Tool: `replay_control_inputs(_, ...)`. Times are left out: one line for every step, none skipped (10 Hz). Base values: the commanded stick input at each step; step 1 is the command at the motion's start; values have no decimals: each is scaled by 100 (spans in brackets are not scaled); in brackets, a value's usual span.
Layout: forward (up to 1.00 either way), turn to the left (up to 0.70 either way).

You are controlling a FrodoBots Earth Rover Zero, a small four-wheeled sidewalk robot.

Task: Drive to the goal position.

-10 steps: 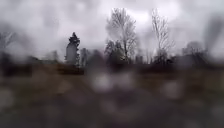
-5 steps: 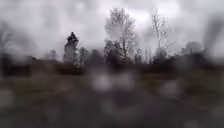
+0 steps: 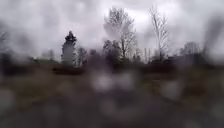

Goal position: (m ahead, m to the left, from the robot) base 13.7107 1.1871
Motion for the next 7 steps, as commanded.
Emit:
replay_control_inputs(100, 0)
replay_control_inputs(100, 0)
replay_control_inputs(100, 0)
replay_control_inputs(100, 0)
replay_control_inputs(100, 0)
replay_control_inputs(100, 0)
replay_control_inputs(100, 0)
